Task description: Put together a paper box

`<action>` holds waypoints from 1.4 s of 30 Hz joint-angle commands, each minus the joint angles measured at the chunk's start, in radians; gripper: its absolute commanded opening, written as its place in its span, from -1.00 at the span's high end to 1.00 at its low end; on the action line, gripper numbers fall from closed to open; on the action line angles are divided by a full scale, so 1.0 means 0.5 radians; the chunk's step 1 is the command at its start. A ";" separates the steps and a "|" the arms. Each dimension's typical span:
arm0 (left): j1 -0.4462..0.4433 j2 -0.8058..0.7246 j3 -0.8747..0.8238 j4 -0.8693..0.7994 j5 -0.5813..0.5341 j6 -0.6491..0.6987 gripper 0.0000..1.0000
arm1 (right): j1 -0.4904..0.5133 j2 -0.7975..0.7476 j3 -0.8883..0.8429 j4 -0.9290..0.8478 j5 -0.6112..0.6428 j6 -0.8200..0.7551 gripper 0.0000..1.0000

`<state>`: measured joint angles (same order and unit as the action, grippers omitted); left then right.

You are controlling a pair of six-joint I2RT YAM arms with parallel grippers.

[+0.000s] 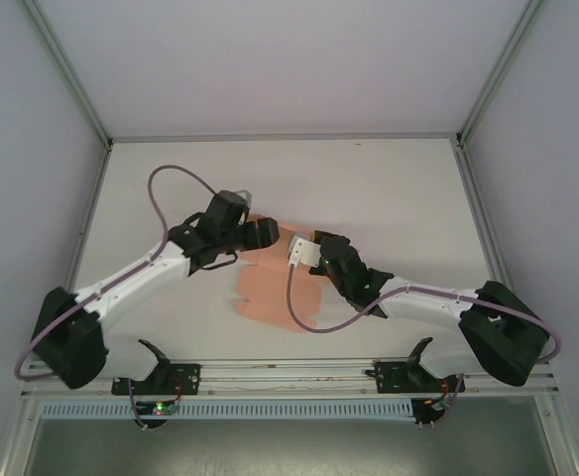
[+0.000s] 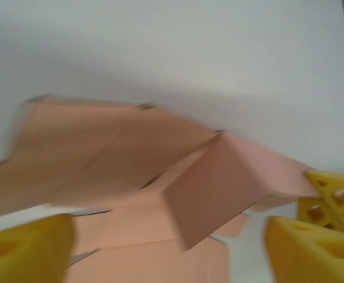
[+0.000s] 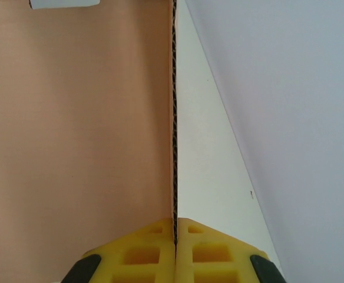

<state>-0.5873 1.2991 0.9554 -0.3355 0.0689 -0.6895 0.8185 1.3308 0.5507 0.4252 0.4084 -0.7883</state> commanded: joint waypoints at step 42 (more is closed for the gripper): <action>0.346 0.015 -0.904 1.259 0.859 0.572 -0.33 | -0.103 -0.225 -0.057 -0.013 -0.499 0.282 1.00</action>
<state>-0.4110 1.3010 0.4889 0.2066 0.4400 -0.4267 0.7746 1.2423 0.5373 0.4061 0.2161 -0.6930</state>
